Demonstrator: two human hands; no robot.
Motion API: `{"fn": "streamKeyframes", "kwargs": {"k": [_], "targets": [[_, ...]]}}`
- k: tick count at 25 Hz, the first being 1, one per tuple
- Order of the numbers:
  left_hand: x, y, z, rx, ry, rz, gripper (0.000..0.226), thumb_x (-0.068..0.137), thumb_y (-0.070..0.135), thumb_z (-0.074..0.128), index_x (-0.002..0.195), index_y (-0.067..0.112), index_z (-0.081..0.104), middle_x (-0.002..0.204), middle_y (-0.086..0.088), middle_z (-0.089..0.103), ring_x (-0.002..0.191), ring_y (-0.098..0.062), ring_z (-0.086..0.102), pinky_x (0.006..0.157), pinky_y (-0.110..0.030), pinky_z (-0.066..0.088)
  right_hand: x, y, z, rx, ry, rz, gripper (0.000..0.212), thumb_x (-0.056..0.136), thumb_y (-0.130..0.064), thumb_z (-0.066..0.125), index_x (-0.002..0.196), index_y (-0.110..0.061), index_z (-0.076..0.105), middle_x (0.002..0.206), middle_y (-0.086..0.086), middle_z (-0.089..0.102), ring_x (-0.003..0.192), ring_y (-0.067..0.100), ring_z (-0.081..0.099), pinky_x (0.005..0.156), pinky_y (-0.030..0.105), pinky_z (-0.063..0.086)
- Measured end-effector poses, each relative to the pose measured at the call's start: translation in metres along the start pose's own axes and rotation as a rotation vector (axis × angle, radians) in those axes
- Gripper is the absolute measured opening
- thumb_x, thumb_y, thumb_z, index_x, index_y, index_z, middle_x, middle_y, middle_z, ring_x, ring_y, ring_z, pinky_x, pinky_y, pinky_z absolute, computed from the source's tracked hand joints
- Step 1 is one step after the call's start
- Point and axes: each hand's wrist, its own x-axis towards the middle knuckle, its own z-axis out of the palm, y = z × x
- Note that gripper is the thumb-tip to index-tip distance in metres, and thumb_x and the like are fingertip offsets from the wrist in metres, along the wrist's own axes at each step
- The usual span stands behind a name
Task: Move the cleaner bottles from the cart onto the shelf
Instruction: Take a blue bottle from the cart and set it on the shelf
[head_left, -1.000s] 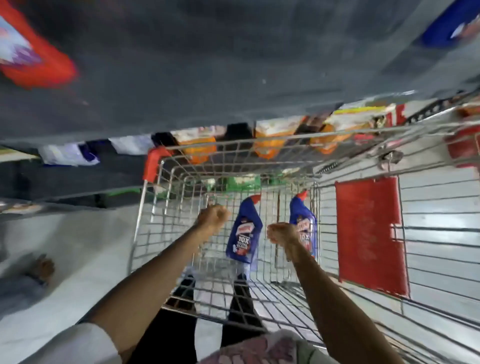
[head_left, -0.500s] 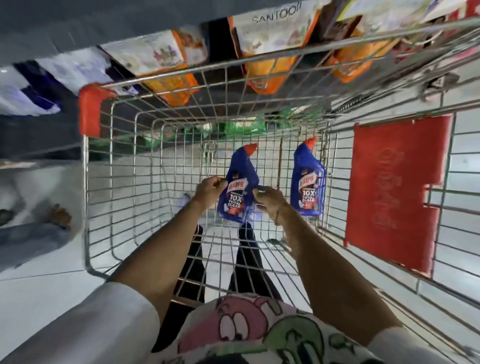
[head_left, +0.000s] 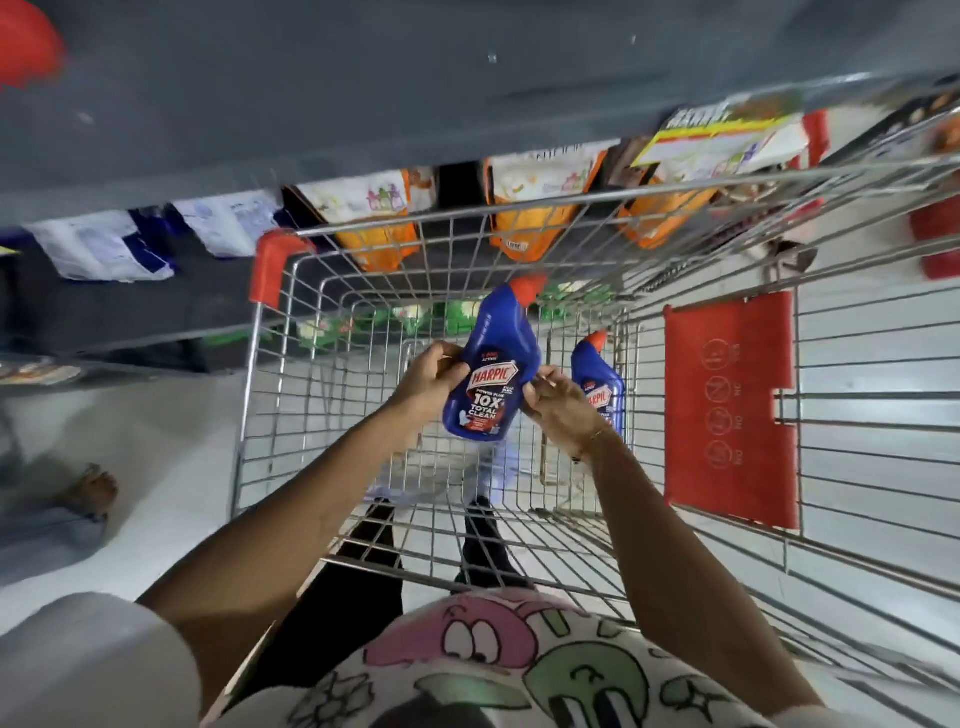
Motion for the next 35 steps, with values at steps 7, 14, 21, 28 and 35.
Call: {"fn": "streamKeyframes", "kwargs": {"k": [7, 14, 21, 28, 35], "targets": [[-0.079, 0.095, -0.052, -0.202, 0.124, 0.408, 0.018, 0.089, 0.006, 0.053, 0.107, 0.011, 0.055, 0.097, -0.001, 0.065, 0.088, -0.010, 0.060, 0.076, -0.019, 0.052, -0.051, -0.117, 0.100, -0.187, -0.247, -0.409, 0.044, 0.062, -0.019, 0.085, 0.094, -0.013, 0.055, 0.087, -0.004, 0.073, 0.082, 0.012, 0.065, 0.070, 0.026, 0.057], [-0.113, 0.182, -0.138, -0.232, 0.240, 0.749, 0.020, 0.091, 0.007, 0.050, 0.110, 0.013, 0.053, 0.090, 0.007, 0.064, 0.069, 0.009, 0.063, 0.063, -0.012, 0.053, -0.062, -0.214, 0.217, -0.431, -0.324, -0.713, 0.036, 0.076, 0.000, 0.060, 0.110, -0.011, 0.054, 0.094, -0.012, 0.074, 0.093, 0.002, 0.064, 0.081, 0.019, 0.054], [-0.094, 0.239, -0.207, -0.183, 0.330, 0.848, 0.030, 0.093, 0.007, 0.046, 0.122, 0.008, 0.054, 0.108, -0.005, 0.062, 0.094, -0.014, 0.057, 0.090, -0.035, 0.048, -0.029, -0.266, 0.298, -0.562, -0.249, -0.868, 0.045, 0.085, 0.009, 0.054, 0.129, 0.002, 0.046, 0.103, -0.004, 0.068, 0.099, 0.011, 0.061, 0.093, 0.028, 0.052], [-0.068, 0.245, -0.209, -0.262, 0.295, 0.828, 0.032, 0.094, 0.006, 0.042, 0.126, 0.007, 0.049, 0.118, -0.010, 0.060, 0.104, -0.016, 0.056, 0.086, -0.025, 0.049, -0.004, -0.274, 0.310, -0.557, -0.192, -0.836, 0.047, 0.086, 0.010, 0.052, 0.131, -0.001, 0.045, 0.115, 0.007, 0.061, 0.109, 0.019, 0.057, 0.094, 0.028, 0.052], [-0.062, 0.234, -0.202, -0.281, 0.286, 0.792, 0.032, 0.095, 0.009, 0.043, 0.127, 0.008, 0.048, 0.121, -0.013, 0.060, 0.105, -0.015, 0.056, 0.073, -0.012, 0.053, -0.003, -0.267, 0.301, -0.582, -0.203, -0.785, 0.048, 0.087, 0.009, 0.052, 0.133, -0.005, 0.045, 0.115, 0.007, 0.061, 0.110, 0.018, 0.057, 0.094, 0.026, 0.052]]}}
